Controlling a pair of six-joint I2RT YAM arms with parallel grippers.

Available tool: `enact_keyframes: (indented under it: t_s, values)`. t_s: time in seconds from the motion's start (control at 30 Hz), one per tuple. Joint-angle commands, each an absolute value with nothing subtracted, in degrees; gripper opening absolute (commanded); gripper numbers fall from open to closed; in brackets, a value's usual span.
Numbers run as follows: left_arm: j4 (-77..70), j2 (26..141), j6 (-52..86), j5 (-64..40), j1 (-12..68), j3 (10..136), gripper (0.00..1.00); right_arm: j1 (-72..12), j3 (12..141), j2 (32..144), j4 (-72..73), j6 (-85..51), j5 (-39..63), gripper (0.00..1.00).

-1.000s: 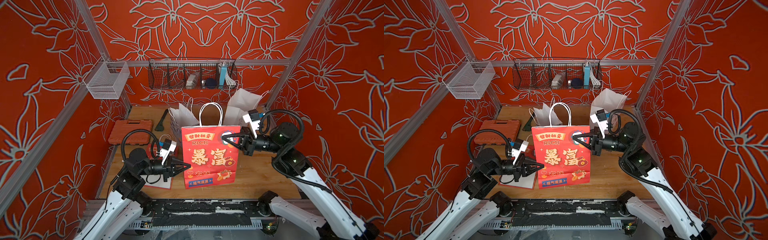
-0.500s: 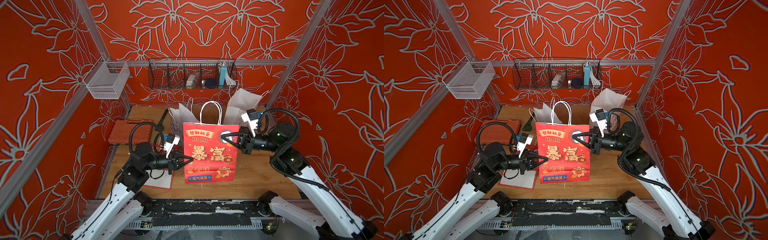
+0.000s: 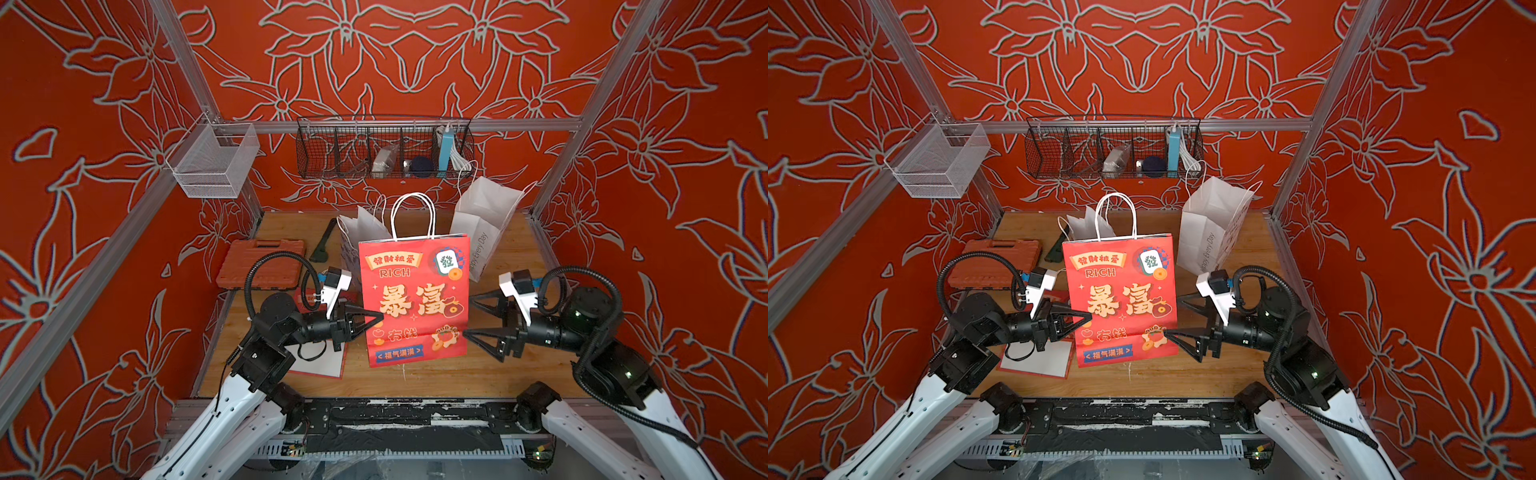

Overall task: Put away the paper bag
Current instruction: Press the paper bag.

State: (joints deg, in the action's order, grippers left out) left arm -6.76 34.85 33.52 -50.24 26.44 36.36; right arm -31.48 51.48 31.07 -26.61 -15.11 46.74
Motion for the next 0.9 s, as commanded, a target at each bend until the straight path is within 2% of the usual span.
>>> enact_keyframes:
  t_s: [0.0,0.1,0.17,0.33,0.4,0.6,0.77,0.87]
  values:
    - [-15.90,35.10,38.79,-52.46,25.95,36.74,0.00,-31.56,48.43,29.87,-26.63,-9.79,46.24,0.97]
    - [-18.63,35.98,41.13,-55.03,25.93,37.28,0.00,-31.57,46.47,30.22,-20.66,-11.58,53.20,0.98]
    - [-20.35,36.23,41.82,-57.37,25.93,37.12,0.00,-31.56,46.31,30.94,-18.71,-12.60,53.79,0.97]
    - [-21.56,36.12,42.58,-60.81,25.95,37.44,0.00,-31.56,49.36,31.55,-25.14,-8.71,41.77,0.98]
    - [-22.55,36.21,43.34,-62.15,25.93,37.66,0.00,-31.58,49.88,31.32,-25.15,-8.84,40.99,0.98]
    - [-24.45,36.22,43.90,-66.12,26.70,38.45,0.00,-31.61,48.22,33.34,-14.00,-15.29,54.82,0.98]
    - [-22.68,37.20,43.28,-64.36,27.06,39.35,0.00,-31.88,47.30,34.98,-4.91,-20.15,61.64,0.89]
    - [-22.25,38.46,43.42,-62.66,27.06,39.98,0.00,-32.30,46.47,35.63,-1.86,-21.58,61.79,0.77]
